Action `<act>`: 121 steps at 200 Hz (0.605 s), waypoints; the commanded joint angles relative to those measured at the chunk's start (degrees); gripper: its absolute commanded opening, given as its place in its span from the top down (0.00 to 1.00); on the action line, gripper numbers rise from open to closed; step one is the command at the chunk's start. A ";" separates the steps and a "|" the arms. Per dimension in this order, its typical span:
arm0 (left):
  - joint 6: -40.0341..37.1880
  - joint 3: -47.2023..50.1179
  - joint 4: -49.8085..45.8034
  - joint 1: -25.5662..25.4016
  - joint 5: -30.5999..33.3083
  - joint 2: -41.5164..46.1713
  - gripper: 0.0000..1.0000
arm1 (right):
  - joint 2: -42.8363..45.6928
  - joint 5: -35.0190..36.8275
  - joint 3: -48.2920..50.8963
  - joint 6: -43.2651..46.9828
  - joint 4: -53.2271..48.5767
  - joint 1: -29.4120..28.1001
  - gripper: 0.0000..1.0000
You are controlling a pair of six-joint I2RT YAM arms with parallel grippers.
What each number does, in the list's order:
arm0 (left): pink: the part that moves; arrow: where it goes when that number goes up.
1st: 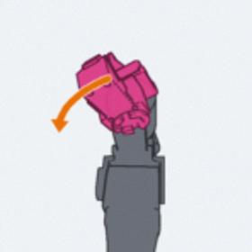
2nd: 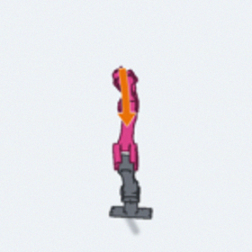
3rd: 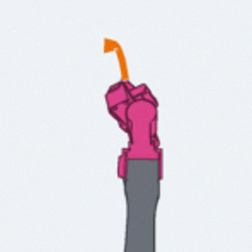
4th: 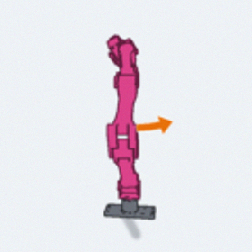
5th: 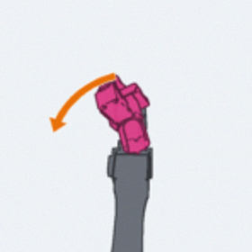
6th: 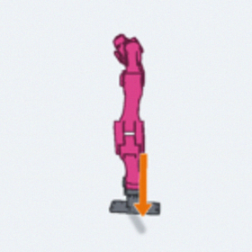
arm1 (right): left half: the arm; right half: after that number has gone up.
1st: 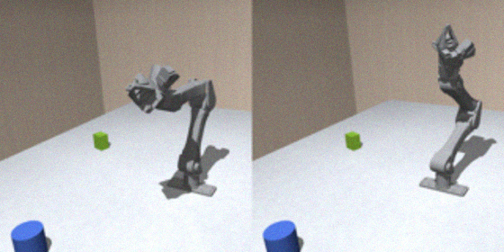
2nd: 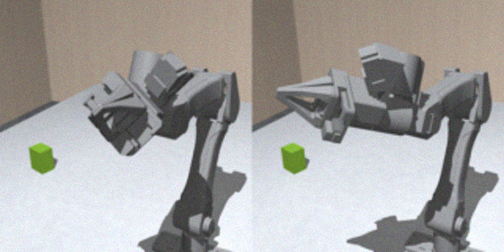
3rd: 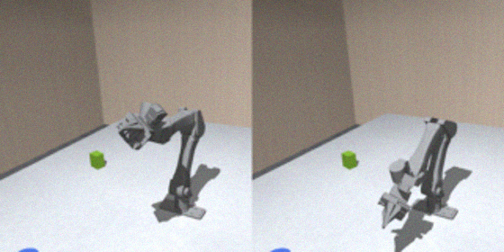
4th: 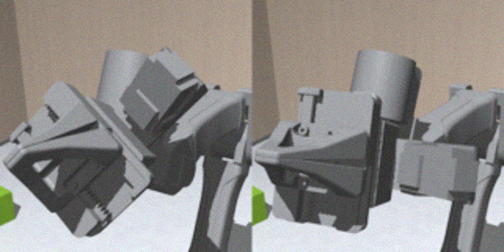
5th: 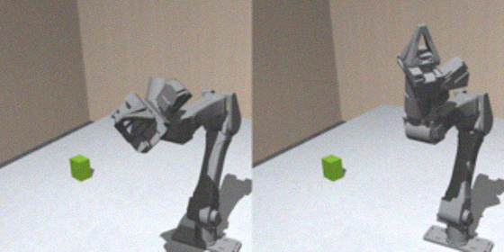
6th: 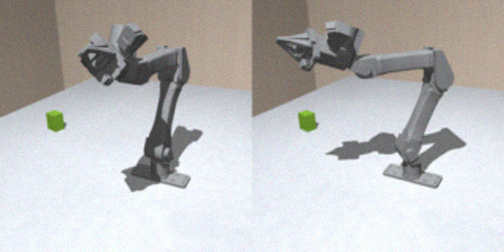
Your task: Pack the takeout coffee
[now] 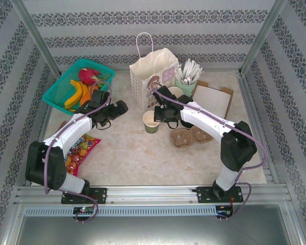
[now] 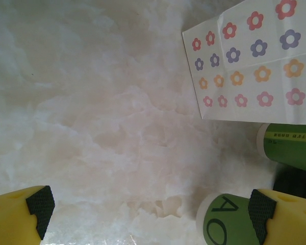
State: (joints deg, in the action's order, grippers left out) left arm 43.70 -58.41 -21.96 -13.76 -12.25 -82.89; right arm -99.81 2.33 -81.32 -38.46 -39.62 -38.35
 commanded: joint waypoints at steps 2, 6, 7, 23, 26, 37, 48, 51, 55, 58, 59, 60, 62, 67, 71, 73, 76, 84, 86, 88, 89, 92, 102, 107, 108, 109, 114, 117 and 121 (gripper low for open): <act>-2.56 0.08 -1.69 0.32 0.12 2.25 0.00 | -1.33 1.04 -2.26 -0.21 -1.24 -1.01 0.95; -2.67 0.21 -1.58 0.37 0.04 2.32 0.00 | -1.55 0.88 -2.27 -0.30 -1.25 -1.03 0.95; -2.71 0.26 -1.54 0.34 0.04 2.35 0.00 | -1.59 0.81 -2.27 -0.30 -1.30 -1.07 0.95; -4.18 0.72 -0.25 0.23 -1.82 2.67 0.00 | -2.27 0.44 -2.52 -0.43 -1.52 -1.27 0.95; -4.64 0.67 -0.12 0.27 -2.35 2.67 0.00 | -2.36 0.24 -2.53 -0.40 -1.44 -1.33 0.94; -5.61 0.41 -0.37 0.06 -3.07 2.65 0.00 | -2.71 -0.73 -2.66 -0.15 -1.05 -1.68 0.94; -6.21 0.38 -0.30 -0.11 -3.13 2.96 0.00 | -3.14 -0.72 -2.86 0.32 -0.96 -2.07 0.93; -6.34 0.38 -0.22 -0.20 -3.13 3.07 0.00 | -3.25 -0.50 -3.00 0.38 -1.12 -2.17 0.93; -6.47 0.47 -0.05 -0.24 -3.13 3.16 0.00 | -3.48 -0.27 -3.17 0.47 -1.32 -2.44 0.93; -6.56 0.48 0.00 -0.28 -3.13 3.27 0.00 | -3.65 0.00 -3.29 0.53 -1.54 -2.52 0.93; -6.59 0.49 0.04 -0.29 -3.17 3.31 0.01 | -3.69 0.11 -3.31 0.55 -1.57 -2.52 0.93; -6.60 0.49 0.14 -0.25 -3.15 3.29 0.01 | -3.69 0.11 -3.31 0.55 -1.57 -2.52 0.93; -6.61 0.49 0.15 -0.31 -3.09 3.38 0.00 | -3.78 0.26 -3.32 0.57 -1.66 -2.61 0.93; -6.61 0.51 0.31 -0.39 -3.01 3.52 0.01 | -3.96 0.52 -3.40 0.58 -1.77 -2.71 0.92; -6.61 0.58 0.41 -0.36 -2.96 3.65 0.00 | -4.06 0.63 -3.33 0.58 -1.77 -2.84 0.92; -6.61 0.65 0.48 -0.32 -2.91 3.69 0.00 | -4.07 0.54 -3.32 0.51 -1.71 -2.86 0.92; -6.61 0.72 0.58 -0.34 -2.87 3.68 0.00 | -4.15 0.51 -3.24 0.52 -1.63 -2.82 0.92; -6.61 0.82 0.77 -0.36 -2.89 3.87 0.00 | -4.30 0.45 -3.14 0.48 -1.58 -2.95 0.92; -6.61 0.88 0.84 -0.38 -2.87 3.88 0.00 | -4.31 0.48 -3.14 0.44 -1.60 -2.91 0.92; -6.61 0.85 0.90 -0.35 -2.91 3.88 0.00 | -4.29 0.50 -3.14 0.46 -1.60 -2.93 0.91; -6.61 0.89 0.92 -0.37 -2.89 3.92 0.00 | -4.31 0.54 -3.14 0.47 -1.60 -2.94 0.91; -6.61 0.97 0.95 -0.34 -2.89 3.94 0.00 | -4.34 0.55 -3.14 0.50 -1.60 -3.02 0.91; -6.62 1.07 0.88 -0.39 -2.82 4.02 0.00 | -4.20 0.58 -3.14 0.60 -1.68 -2.97 0.91; -6.70 1.07 0.80 -0.34 -2.75 4.00 0.00 | -4.09 0.77 -3.06 0.65 -1.63 -3.09 0.90; -6.74 1.09 0.78 -0.37 -2.76 3.98 0.00 | -4.04 0.76 -3.06 0.66 -1.62 -3.07 0.90; -6.77 1.10 0.78 -0.34 -2.82 3.98 0.00 | -4.01 0.80 -3.06 0.75 -1.61 -3.10 0.90; -6.85 1.07 0.78 -0.38 -2.78 3.99 0.00 | -3.87 0.85 -3.01 0.87 -1.60 -3.08 0.89; -6.87 1.05 0.70 -0.34 -2.71 4.05 0.00 | -3.82 0.84 -3.00 0.92 -1.53 -3.07 0.88; -6.83 1.10 0.61 -0.39 -2.69 3.92 0.00 | -3.69 0.89 -3.04 1.08 -1.58 -3.08 0.86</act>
State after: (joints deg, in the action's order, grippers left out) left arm 38.50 -58.06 -21.87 -13.82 -14.66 -80.29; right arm -103.68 2.13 -82.78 -38.33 -40.10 -41.04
